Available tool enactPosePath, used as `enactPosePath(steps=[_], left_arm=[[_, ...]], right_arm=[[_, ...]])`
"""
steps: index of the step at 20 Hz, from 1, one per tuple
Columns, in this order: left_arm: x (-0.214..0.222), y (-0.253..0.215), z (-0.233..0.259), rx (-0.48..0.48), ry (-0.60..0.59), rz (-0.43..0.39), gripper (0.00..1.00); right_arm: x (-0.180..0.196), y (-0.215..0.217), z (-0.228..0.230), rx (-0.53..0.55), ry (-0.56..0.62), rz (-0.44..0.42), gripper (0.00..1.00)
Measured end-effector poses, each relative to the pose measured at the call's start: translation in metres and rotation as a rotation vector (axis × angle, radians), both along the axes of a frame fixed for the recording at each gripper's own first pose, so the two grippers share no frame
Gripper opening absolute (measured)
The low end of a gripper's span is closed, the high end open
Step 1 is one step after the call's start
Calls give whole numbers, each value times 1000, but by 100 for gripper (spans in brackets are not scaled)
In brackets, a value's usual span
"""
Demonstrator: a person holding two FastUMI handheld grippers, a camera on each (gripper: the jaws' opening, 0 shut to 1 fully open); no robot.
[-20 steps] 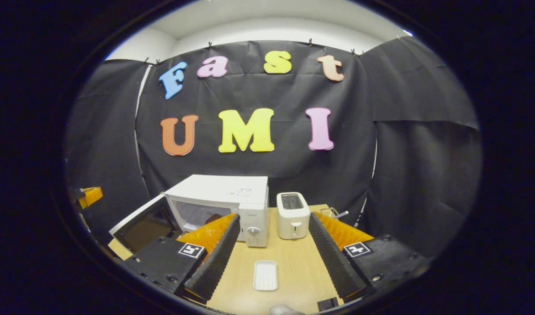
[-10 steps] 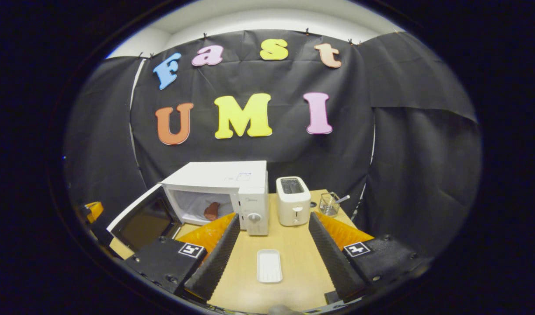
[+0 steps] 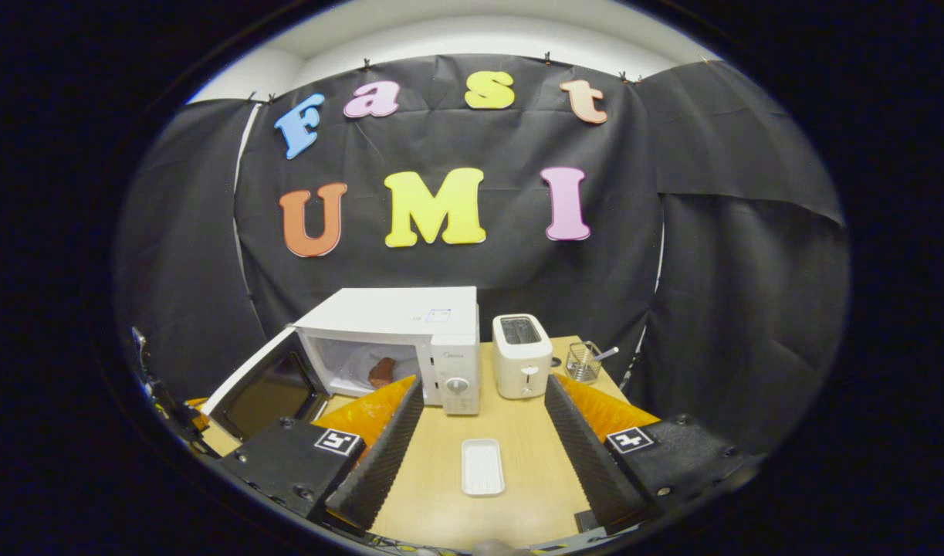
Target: Open the microwave oven with the left hand, put the food in, and close the microwave oven.
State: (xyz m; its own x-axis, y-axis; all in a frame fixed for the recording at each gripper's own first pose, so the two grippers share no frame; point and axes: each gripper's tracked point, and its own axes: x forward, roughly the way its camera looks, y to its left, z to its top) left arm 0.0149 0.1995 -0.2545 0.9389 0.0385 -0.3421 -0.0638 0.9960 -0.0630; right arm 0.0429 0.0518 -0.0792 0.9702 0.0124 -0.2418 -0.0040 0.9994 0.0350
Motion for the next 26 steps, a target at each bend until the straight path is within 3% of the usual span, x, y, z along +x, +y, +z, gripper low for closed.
enactPosePath(steps=[1, 2, 5, 6, 7, 14, 15, 16, 17, 18, 19, 26], left_arm=[[-1, -5, -2, -1, 6, -9, 0], [-2, -11, 0, 0, 1, -20, 0], [-2, -39, -2, -12, -1, -70, 0], [-2, -49, -7, -17, 10, -86, 0], [-1, -58, -8, -24, 10, -100, 0], [20, -134, -4, -49, 6, -209, 0], [25, -145, -4, -52, 6, -223, 0], [29, -156, -1, -54, 3, -238, 0], [34, -167, 1, -56, 1, -256, 0], [38, -179, 1, -59, -1, -276, 0], [42, -190, 0, -57, 0, -293, 0], [75, -250, -7, -43, 4, -391, 0]], right_arm=[[-1, 0, 1, -3, 2, 0, 91], [-1, 0, 1, -7, 2, 1, 100], [-3, -5, -4, -12, 26, 6, 100], [-3, -7, -4, -12, 28, 6, 91], [-3, -10, -5, -13, 31, 5, 100], [-3, -41, -6, -15, 45, -10, 100], [-1, -48, -7, -14, 47, -18, 90], [-1, -56, -7, -7, 51, -26, 100], [0, -62, -7, -4, 54, -33, 91], [0, -69, -7, -2, 53, -43, 91], [-1, -74, -7, -4, 55, -48, 100], [1, -109, -13, -13, 77, -92, 100]])
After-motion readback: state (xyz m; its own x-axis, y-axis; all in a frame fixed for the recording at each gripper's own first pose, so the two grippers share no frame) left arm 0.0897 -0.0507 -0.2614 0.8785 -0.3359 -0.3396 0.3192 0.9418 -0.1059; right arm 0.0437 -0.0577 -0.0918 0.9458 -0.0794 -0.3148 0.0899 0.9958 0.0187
